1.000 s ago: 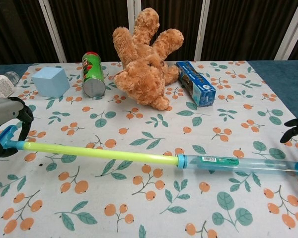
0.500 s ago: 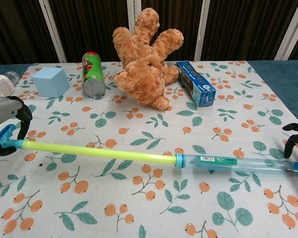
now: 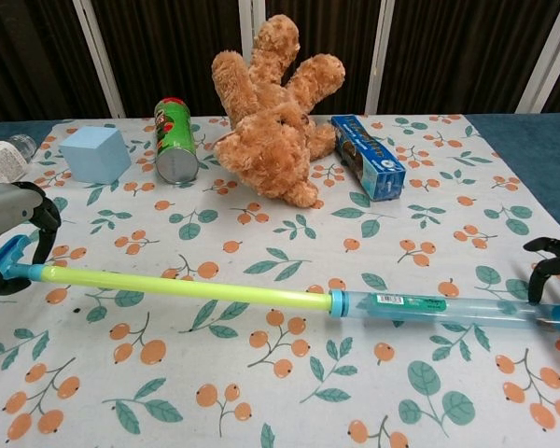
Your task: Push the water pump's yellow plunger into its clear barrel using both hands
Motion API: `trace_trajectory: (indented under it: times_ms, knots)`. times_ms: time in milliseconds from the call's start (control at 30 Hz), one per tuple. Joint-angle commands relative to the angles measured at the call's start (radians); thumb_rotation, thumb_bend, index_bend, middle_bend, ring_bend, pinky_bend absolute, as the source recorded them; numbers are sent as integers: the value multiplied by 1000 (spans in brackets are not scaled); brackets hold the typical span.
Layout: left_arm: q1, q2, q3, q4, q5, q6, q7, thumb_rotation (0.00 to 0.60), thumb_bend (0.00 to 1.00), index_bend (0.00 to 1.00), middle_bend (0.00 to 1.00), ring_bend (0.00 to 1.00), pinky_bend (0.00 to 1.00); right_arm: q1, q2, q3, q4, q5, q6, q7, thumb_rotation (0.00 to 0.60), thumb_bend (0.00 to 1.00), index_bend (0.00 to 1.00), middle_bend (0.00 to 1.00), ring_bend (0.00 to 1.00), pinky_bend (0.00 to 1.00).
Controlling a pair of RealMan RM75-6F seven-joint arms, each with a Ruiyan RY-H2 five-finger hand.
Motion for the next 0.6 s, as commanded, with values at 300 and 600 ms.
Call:
trace_trajectory:
  times_ms: [300,600]
  knots:
    - [0,-4,5,7,-3,-2,-3,600,478,634,174,47,162,14,-4,3,12,13,-4,-4,600,338,475,80,0,0]
    - [-3,-2,3,0,-1,1,-3,600,478,634,174,47,162,19,-6,5,0,-2,13,-3,600,393,633,140,0,0]
